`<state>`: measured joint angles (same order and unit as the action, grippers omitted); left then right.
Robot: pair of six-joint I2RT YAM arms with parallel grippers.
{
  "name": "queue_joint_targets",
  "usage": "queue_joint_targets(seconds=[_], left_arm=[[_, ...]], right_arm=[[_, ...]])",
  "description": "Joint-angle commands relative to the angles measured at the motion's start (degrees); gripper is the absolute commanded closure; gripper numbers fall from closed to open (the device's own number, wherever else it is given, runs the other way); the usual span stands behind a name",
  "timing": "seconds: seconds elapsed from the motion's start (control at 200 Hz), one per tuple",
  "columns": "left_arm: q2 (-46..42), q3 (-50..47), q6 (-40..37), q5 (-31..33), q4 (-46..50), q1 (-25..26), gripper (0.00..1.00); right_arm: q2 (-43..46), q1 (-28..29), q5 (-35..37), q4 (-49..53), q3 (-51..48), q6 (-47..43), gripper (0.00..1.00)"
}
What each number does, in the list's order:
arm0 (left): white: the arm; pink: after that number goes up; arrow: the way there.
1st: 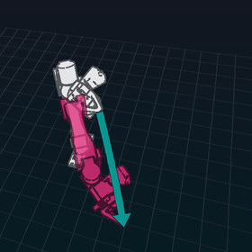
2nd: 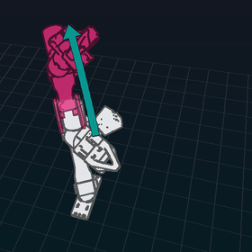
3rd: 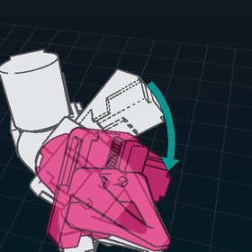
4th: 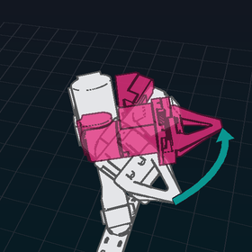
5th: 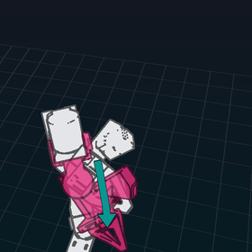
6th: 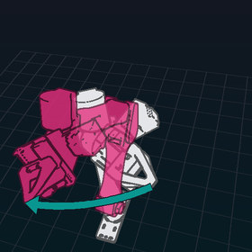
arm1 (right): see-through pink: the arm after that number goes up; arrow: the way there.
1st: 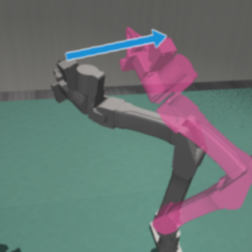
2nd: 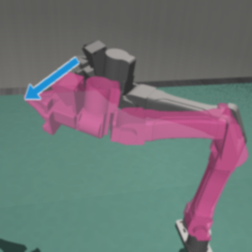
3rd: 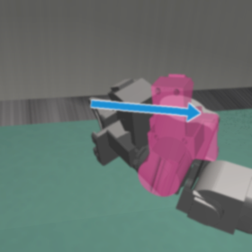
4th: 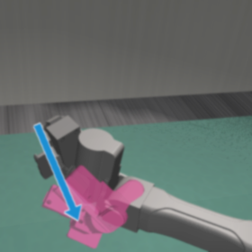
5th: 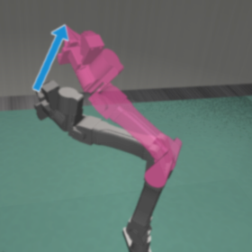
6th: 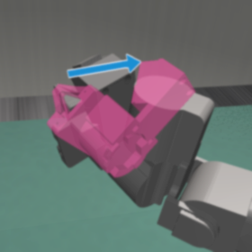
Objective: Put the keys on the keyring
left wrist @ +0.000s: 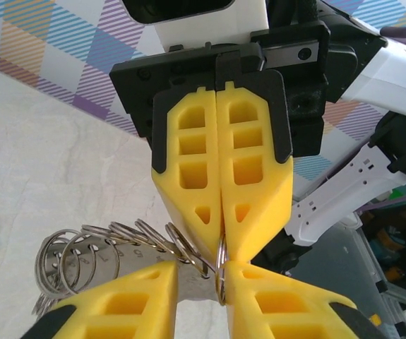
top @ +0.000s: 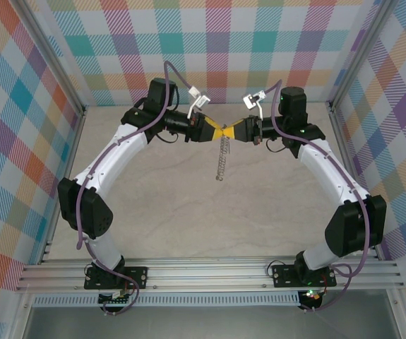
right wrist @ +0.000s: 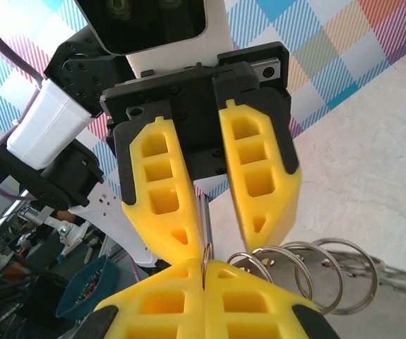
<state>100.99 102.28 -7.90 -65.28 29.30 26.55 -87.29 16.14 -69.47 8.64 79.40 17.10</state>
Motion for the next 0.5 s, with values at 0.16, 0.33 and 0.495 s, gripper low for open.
queue_joint_targets(seconds=[0.16,0.33,0.495], left_arm=[[1.0,1.3,2.0,0.0,-4.6,1.4,1.0],[-0.8,-2.1,6.2,4.4,-11.5,1.5,1.0],[-5.0,-9.5,10.8,10.3,-22.5,1.6,1.0]], right_arm=[[-0.1,-0.1,-2.2,-2.6,-0.6,-0.4,1.0],[0.9,-0.4,-0.6,-3.3,-1.0,0.9,0.93],[4.6,-3.6,1.9,-11.2,-4.9,8.1,0.61]])
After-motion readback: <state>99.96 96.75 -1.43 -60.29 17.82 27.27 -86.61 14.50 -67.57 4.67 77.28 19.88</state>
